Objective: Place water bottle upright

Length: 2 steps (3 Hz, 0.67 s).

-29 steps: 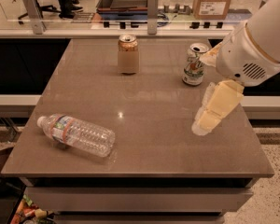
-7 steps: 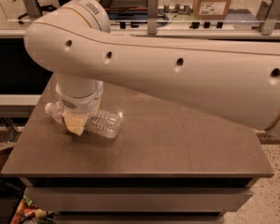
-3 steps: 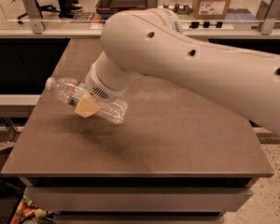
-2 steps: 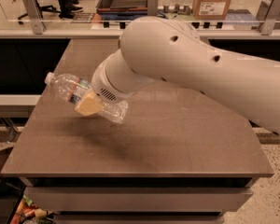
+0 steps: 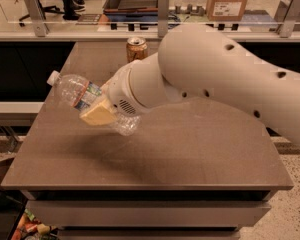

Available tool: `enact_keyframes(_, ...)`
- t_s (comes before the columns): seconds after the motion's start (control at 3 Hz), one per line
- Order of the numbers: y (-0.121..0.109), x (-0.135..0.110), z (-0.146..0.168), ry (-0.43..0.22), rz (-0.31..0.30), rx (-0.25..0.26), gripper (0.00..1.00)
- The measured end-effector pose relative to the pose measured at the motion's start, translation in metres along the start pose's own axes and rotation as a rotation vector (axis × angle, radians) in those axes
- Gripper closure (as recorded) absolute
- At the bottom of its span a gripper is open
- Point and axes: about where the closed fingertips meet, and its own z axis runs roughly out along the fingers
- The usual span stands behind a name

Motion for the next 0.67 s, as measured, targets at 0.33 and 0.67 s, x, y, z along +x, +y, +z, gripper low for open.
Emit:
enact_keyframes(0.33, 0.000, -0.009, -0.014, -0.082, 0.001, 0.001, 1.00)
enact_keyframes(0.67, -0.010, -0.022, -0.018, -0.160, -0.020, -0.016, 1.00)
